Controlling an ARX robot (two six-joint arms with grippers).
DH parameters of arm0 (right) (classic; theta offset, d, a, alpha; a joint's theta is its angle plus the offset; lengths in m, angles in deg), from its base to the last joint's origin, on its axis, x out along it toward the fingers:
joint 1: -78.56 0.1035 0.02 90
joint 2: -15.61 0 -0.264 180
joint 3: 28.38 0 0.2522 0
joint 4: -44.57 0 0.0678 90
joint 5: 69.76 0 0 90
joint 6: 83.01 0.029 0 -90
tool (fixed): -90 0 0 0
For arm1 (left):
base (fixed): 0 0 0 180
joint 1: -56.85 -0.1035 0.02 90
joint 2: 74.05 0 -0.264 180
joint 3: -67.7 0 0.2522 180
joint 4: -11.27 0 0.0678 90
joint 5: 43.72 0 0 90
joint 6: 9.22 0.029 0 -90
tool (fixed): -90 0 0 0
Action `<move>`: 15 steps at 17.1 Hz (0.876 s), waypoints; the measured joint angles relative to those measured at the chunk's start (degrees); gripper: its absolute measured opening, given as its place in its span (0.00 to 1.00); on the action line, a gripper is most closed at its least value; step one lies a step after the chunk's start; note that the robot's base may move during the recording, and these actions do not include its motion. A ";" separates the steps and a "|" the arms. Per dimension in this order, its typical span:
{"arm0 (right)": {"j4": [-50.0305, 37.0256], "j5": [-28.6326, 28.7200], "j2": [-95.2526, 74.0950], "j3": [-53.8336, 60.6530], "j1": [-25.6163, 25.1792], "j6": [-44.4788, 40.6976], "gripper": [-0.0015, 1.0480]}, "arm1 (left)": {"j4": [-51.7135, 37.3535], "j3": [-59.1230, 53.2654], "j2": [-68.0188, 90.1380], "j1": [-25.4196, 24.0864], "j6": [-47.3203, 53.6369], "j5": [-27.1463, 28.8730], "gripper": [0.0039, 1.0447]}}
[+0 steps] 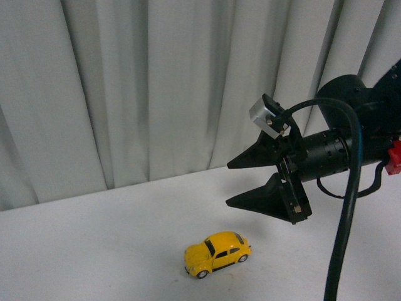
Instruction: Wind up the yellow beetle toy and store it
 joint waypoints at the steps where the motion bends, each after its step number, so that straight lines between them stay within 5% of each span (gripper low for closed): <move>1: 6.32 -1.44 -1.60 -2.60 0.52 -7.45 0.94 | 0.00 0.00 0.00 0.00 0.00 0.00 0.94; 7: 24.33 -10.69 -9.88 -10.64 4.35 -31.56 0.94 | 0.00 0.00 0.00 0.00 0.00 0.00 0.94; 15: 29.62 -17.79 -15.41 -17.03 6.67 -40.22 0.94 | 0.02 0.00 0.00 0.00 0.00 -0.02 0.94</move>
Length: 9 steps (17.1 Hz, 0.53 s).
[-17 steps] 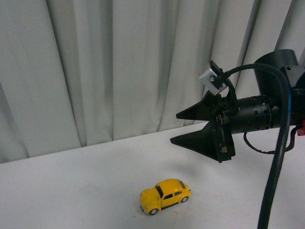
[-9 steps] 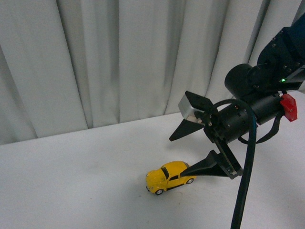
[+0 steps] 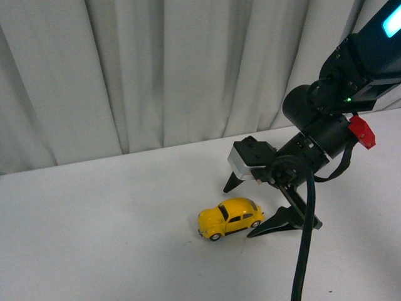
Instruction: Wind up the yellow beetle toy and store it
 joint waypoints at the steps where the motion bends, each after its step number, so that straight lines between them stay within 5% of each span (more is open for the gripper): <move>1: 0.70 -0.24 -0.26 -0.26 0.31 -0.13 0.94 | -0.02 0.00 0.00 0.00 0.00 0.04 0.94; 3: 1.49 -0.44 -0.87 -1.11 1.05 -0.22 0.85 | -0.02 0.00 0.00 0.00 0.00 0.04 0.94; 7: 1.51 -2.40 -2.05 -2.34 1.77 -0.17 0.46 | 0.00 0.00 0.00 0.00 0.00 0.02 0.94; 9: 1.07 -2.49 -2.05 -2.40 2.19 1.07 0.40 | 0.00 0.00 0.00 0.00 0.00 0.02 0.94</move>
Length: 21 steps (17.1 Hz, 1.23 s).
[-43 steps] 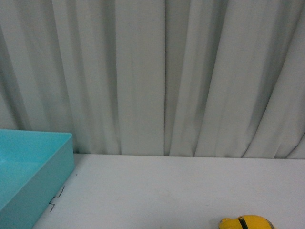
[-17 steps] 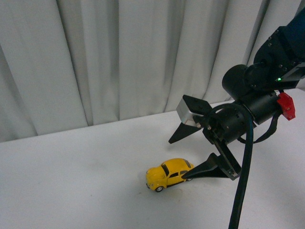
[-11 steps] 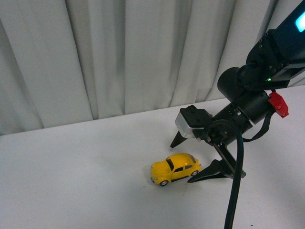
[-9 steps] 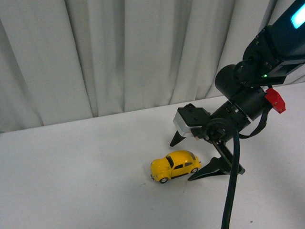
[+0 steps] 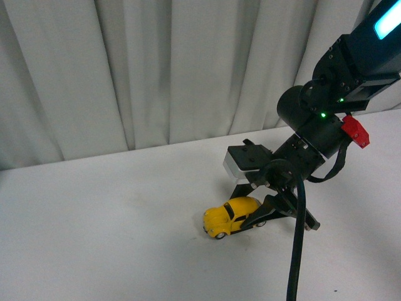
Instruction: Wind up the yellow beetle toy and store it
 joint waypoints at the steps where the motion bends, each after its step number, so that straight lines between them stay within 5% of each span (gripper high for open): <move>1: -0.11 0.02 -0.02 -0.11 0.31 1.18 0.40 | -0.02 0.00 0.00 0.00 0.00 0.02 0.94; 4: -4.50 2.36 -0.61 0.22 1.66 10.03 0.40 | -0.02 0.00 0.00 0.00 0.00 0.00 0.94; 11: -9.53 3.10 1.22 5.75 1.53 10.64 0.40 | -0.02 0.00 0.00 0.00 0.00 0.00 0.94; 21: -12.11 5.31 3.93 14.47 -10.67 3.98 0.40 | -0.02 0.00 0.00 0.00 0.00 0.02 0.94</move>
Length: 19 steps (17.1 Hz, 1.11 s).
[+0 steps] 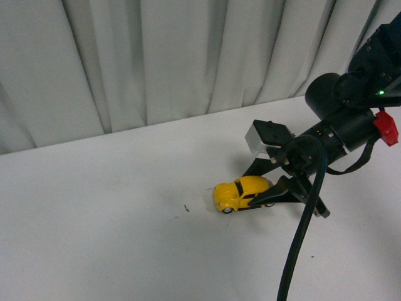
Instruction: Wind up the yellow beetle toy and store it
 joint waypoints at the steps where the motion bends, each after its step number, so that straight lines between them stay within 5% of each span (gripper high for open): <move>1: -0.09 0.15 0.28 0.87 -1.44 -0.79 0.40 | 0.00 0.00 0.00 0.00 0.00 -0.02 0.94; 13: 5.68 0.98 1.84 4.83 -14.45 -6.29 0.40 | 0.00 0.00 0.00 0.00 0.00 -0.02 0.94; 19: 4.15 -0.83 1.22 5.01 -14.95 -5.16 0.95 | 0.00 0.00 0.00 0.00 0.00 -0.02 0.94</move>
